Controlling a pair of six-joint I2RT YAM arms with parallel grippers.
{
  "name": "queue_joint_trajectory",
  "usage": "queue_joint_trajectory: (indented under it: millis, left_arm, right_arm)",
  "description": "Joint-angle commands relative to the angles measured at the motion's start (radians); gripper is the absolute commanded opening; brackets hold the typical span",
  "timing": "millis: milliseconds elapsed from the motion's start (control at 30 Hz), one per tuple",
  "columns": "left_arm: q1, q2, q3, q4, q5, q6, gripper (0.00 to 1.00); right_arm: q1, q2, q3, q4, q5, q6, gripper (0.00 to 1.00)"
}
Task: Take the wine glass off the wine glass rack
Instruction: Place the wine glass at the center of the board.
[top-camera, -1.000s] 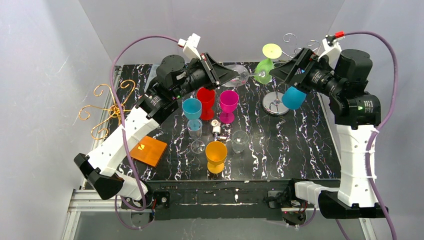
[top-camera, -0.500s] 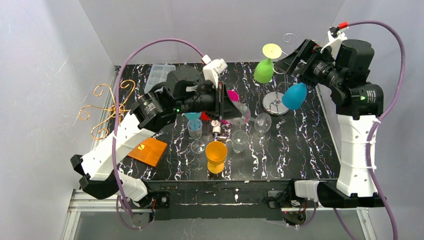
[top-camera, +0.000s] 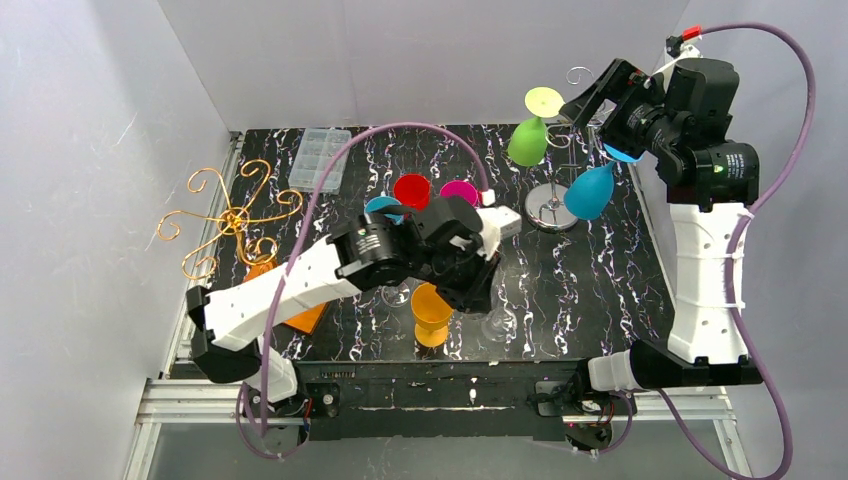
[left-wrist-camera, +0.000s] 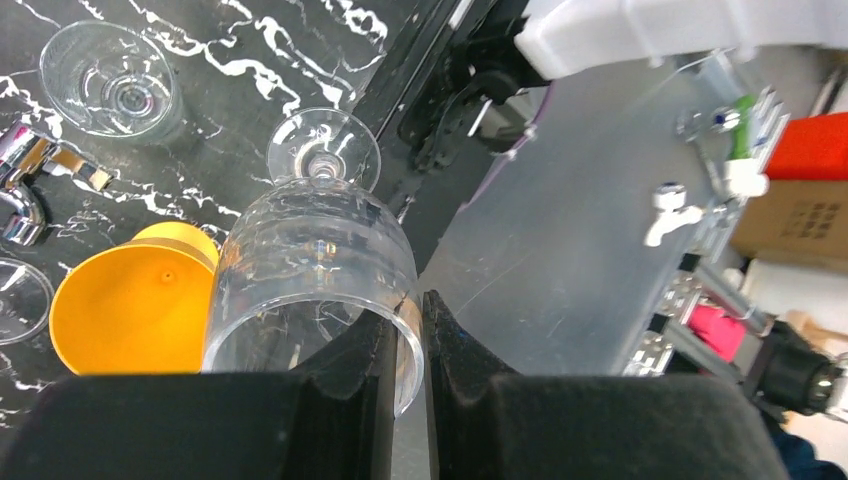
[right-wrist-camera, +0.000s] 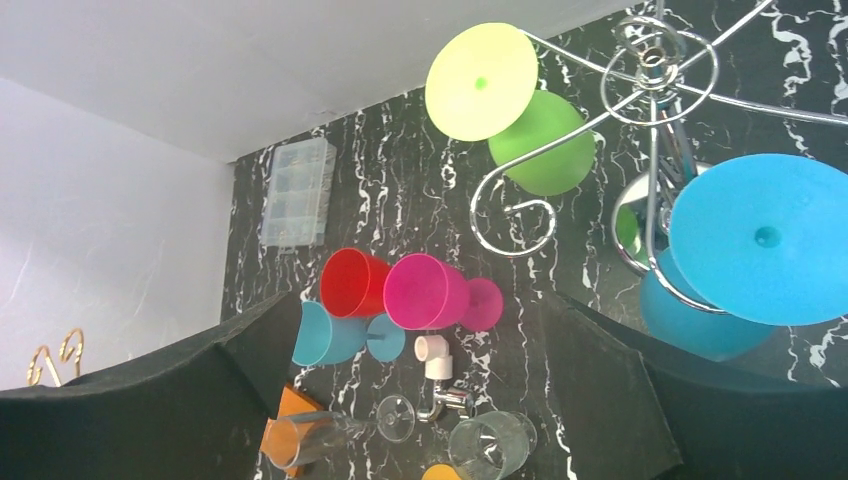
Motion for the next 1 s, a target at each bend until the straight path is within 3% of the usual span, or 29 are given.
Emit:
queue_joint_trajectory:
  millis: [0, 567, 967]
  left_arm:
    - [-0.039, 0.045, 0.049, -0.062, -0.091, 0.074, 0.00]
    - [-0.073, 0.167, -0.119, 0.027, -0.204, 0.100, 0.00]
    - [-0.087, 0.259, -0.085, 0.049, -0.217, 0.107, 0.00]
  right_arm:
    - [-0.001, 0.004, 0.036, -0.003, 0.065, -0.017, 0.98]
    - [-0.001, -0.061, -0.011, -0.001, 0.137, -0.023, 0.98]
    - [-0.001, -0.077, -0.030, 0.003, 0.138, -0.034, 0.98]
